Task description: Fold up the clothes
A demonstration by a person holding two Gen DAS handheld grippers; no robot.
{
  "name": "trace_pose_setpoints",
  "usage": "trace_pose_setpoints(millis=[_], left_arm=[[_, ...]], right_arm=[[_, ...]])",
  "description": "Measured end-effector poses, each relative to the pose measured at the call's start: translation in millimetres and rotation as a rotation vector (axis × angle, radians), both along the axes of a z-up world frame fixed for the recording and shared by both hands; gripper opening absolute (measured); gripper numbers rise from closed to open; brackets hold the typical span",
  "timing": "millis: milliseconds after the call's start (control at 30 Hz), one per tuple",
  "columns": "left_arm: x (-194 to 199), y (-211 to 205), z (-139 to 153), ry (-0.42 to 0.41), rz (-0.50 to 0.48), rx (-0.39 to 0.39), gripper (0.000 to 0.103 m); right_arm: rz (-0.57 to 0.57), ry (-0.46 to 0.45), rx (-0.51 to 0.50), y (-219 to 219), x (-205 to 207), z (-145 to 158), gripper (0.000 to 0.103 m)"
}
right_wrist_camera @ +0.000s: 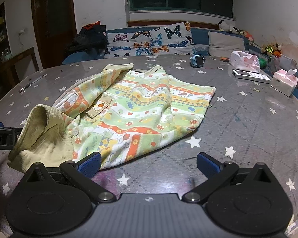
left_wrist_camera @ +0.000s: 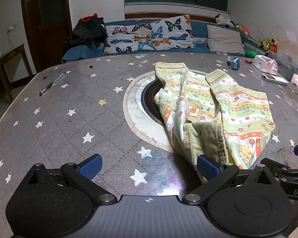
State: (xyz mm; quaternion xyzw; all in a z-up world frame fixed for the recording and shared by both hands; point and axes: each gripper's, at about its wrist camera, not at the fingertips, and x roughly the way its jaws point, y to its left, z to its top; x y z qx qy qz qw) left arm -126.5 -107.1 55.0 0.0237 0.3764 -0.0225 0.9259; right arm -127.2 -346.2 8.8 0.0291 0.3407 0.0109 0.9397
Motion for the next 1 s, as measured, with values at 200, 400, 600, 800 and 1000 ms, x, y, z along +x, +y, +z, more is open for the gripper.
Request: trace_pose_setpoints(millis=[200, 400, 600, 800, 1000], left_arm=[[0.2, -0.1, -1.4, 0.006, -0.002, 0.007, 0.103], [1.9, 0.4, -1.5, 0.011, -0.002, 0.004, 0.103], [4.8, -0.1, -1.3, 0.014, -0.008, 0.007, 0.103], [9.7, -0.3, 0.8, 0.009, -0.016, 0.012, 0.103], [20.9, -1.7, 4.4, 0.002, -0.036, 0.019, 0.103]], right_arm=[[0.002, 0.008, 0.005, 25.4, -14.3, 7.9, 0.103], [0.010, 0.012, 0.008, 39.1, -19.9, 12.0, 0.103], [0.017, 0.015, 0.008, 46.8, -20.1, 14.3, 0.103], [0.028, 0.016, 0.006, 49.9, -16.1, 15.7, 0.103], [0.044, 0.015, -0.003, 53.3, -9.7, 18.0, 0.103]])
